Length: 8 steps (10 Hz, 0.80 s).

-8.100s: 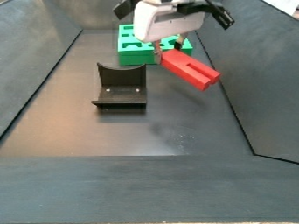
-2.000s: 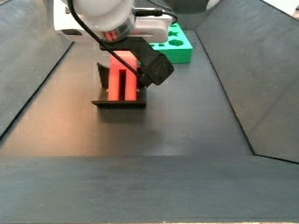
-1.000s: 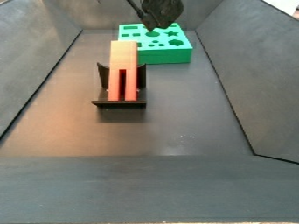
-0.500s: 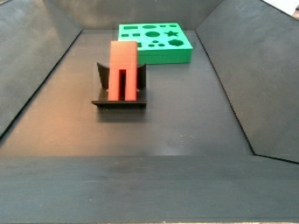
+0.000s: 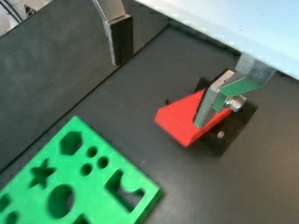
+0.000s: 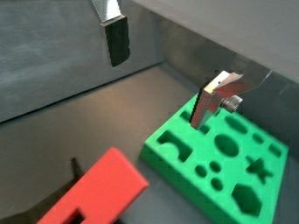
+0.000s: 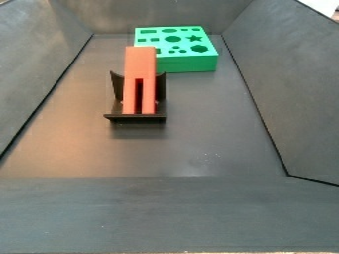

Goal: Pick up the double-square object. Move up. Place the double-square object on the fixture. Regrasp the double-square object. Move to above the board. Insert the double-square object.
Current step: Regrasp the double-square object.

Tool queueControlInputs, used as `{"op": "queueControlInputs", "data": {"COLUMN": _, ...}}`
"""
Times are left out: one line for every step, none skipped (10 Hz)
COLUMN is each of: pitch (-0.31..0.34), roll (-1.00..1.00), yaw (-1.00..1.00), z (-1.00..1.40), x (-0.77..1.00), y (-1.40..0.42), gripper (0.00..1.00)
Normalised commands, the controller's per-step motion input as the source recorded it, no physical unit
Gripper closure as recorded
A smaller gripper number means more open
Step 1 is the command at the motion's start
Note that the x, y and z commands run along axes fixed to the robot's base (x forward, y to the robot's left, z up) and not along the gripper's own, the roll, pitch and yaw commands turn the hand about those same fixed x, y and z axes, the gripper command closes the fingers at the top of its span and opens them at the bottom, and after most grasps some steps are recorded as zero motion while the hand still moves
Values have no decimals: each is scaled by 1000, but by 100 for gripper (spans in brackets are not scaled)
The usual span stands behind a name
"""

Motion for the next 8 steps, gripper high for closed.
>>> {"op": "queueControlInputs", "data": {"pitch": 28, "roll": 1000, "yaw": 26, "z": 8, "x": -22, "y": -18, "gripper": 0}}
{"op": "queueControlInputs", "data": {"pitch": 25, "roll": 1000, "yaw": 27, "z": 13, "x": -16, "y": -20, "gripper": 0}}
{"op": "queueControlInputs", "data": {"pitch": 20, "roll": 1000, "yaw": 28, "z": 12, "x": -8, "y": -18, "gripper": 0}}
{"op": "queueControlInputs", "data": {"pitch": 19, "roll": 1000, "yaw": 29, "z": 15, "x": -3, "y": -15, "gripper": 0}}
{"op": "queueControlInputs", "data": {"pitch": 21, "roll": 1000, "yaw": 31, "z": 17, "x": 0, "y": -17, "gripper": 0}}
{"op": "queueControlInputs", "data": {"pitch": 29, "roll": 1000, "yaw": 32, "z": 14, "x": 2, "y": -18, "gripper": 0}}
{"op": "queueControlInputs", "data": {"pitch": 35, "roll": 1000, "yaw": 35, "z": 12, "x": 11, "y": -19, "gripper": 0}}
{"op": "queueControlInputs", "data": {"pitch": 43, "roll": 1000, "yaw": 37, "z": 5, "x": 25, "y": -26, "gripper": 0}}
